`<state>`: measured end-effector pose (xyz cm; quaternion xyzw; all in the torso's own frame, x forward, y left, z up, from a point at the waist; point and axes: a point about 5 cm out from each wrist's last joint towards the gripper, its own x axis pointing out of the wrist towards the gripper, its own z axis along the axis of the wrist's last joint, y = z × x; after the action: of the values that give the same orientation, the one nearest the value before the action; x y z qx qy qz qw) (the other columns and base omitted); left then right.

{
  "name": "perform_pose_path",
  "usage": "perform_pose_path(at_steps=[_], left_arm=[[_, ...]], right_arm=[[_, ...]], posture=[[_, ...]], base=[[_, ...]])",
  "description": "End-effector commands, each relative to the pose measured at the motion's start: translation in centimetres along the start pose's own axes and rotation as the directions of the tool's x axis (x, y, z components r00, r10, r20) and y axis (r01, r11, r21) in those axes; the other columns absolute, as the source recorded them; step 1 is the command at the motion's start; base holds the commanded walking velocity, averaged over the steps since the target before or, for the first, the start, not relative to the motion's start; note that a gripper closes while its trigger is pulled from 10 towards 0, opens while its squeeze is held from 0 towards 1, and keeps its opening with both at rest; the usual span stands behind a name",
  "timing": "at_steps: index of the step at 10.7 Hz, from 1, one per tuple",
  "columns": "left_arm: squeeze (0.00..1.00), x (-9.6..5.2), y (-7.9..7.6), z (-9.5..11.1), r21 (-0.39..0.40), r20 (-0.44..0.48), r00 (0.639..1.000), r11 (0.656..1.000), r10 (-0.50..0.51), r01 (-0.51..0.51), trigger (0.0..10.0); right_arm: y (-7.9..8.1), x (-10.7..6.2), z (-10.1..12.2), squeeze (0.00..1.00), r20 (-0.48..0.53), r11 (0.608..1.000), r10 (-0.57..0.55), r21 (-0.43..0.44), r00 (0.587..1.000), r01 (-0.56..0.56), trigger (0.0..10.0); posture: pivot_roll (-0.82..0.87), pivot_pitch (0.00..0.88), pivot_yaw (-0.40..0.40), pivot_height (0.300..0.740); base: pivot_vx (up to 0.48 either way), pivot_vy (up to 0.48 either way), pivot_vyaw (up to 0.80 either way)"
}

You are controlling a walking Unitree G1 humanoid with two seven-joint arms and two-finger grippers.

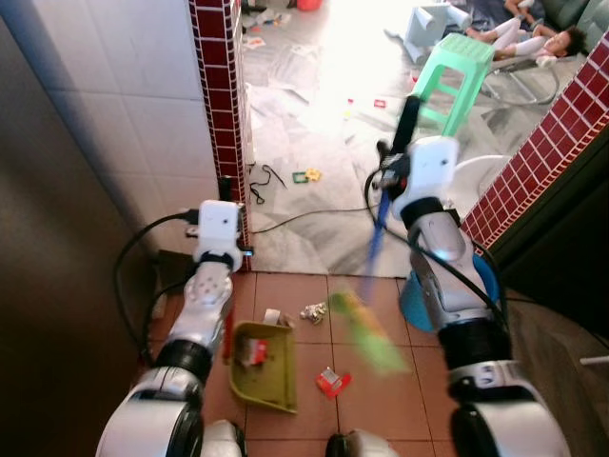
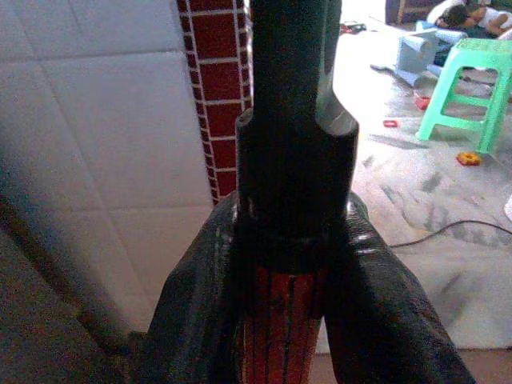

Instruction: Sweep floor

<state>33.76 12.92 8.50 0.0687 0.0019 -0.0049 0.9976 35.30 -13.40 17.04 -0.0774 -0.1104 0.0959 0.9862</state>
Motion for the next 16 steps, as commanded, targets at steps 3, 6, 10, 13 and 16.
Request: perform_pose_path(at_steps=[3, 6, 10, 13, 16], left_arm=[[0.0, -1.0, 0.3, 1.9, 0.061, 0.053, 0.998, 0.998, -0.026, 0.023, 10.0], [0.0, -2.2, -0.1, -0.1, 0.043, -0.103, 0.995, 0.999, -0.002, 0.006, 10.0], [0.0, -1.8, -1.3, -1.0, -0.024, -0.201, 0.976, 0.997, -0.079, 0.075, 10.0], [0.0, -1.8, -1.6, -1.3, -0.078, -0.217, 0.972, 0.994, -0.088, 0.072, 10.0], [0.0, -1.8, -1.6, -1.5, -0.094, -0.233, 0.968, 0.993, -0.089, 0.068, 10.0]], right_arm=[[-0.3, -0.2, -0.1, 0.0, 0.001, 0.995, -0.019, -0.102, 1.0, 0.019, 10.0], [0.1, -2.1, -4.1, 0.0, -0.18, 0.979, -0.196, -0.096, 0.964, 0.182, 10.0], [3.8, -2.0, -6.3, 0.0, -0.294, 0.967, -0.187, 0.115, 0.937, 0.229, 10.0], [6.0, 0.6, -3.0, 0.0, -0.187, 0.892, -0.118, 0.412, 0.975, 0.187, 10.0], [6.3, 2.2, 0.1, 0.0, -0.076, 0.842, -0.094, 0.525, 0.993, 0.12, 10.0]], posture=[[-0.01, 0.075, -0.034, 0.74], [0.03, 0.09, -0.03, 0.74], [0.02, 0.057, -0.027, 0.74], [0.03, 0.042, -0.037, 0.74], [0.02, 0.037, -0.04, 0.74]], base=[[0.0, 0.0, 0.0], [0.0, 0.0, 0.0], [0.0, 0.0, 0.0], [0.0, 0.0, 0.0], [0.0, 0.0, 0.0]])
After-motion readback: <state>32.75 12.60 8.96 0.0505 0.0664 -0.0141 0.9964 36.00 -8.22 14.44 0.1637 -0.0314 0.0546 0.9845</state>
